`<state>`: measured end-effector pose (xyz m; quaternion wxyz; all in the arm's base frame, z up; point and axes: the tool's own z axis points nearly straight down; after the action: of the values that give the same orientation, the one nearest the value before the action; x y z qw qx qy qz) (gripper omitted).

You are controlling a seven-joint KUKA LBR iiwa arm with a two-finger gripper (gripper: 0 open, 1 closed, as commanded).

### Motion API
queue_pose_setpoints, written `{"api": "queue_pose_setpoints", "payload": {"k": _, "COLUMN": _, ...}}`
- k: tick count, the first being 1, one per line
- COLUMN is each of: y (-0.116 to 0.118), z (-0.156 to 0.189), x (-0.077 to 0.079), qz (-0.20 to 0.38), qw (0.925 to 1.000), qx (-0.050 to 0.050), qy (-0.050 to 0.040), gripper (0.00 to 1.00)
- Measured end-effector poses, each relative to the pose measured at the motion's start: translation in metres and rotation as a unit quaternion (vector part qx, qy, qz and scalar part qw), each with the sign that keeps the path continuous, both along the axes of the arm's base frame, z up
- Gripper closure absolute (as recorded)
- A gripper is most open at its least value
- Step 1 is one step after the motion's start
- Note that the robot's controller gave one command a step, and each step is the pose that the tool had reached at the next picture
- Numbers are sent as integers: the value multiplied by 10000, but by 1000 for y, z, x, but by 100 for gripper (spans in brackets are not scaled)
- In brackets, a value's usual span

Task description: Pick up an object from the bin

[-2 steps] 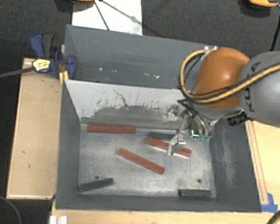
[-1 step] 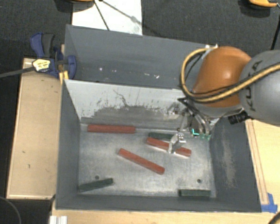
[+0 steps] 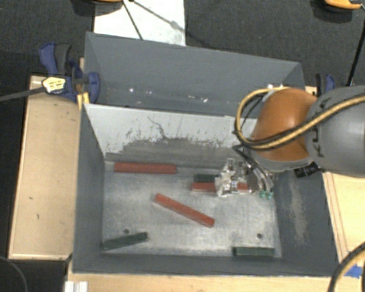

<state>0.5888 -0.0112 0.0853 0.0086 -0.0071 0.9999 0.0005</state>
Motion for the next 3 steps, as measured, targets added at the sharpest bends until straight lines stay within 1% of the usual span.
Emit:
{"api": "queue_pose_setpoints", "payload": {"k": 1, "y": 0, "z": -4, "x": -4, "qz": 0, "qw": 10000, "qx": 1, "qy": 59, "gripper": 0}}
{"api": "queue_pose_setpoints", "payload": {"k": 2, "y": 1, "z": -2, "x": -1, "qz": -1, "qw": 10000, "qx": 3, "qy": 3, "gripper": 0}}
{"api": "queue_pose_setpoints", "payload": {"k": 3, "y": 50, "z": -2, "x": -31, "qz": 103, "qw": 9999, "qx": -13, "qy": 56, "gripper": 0}}
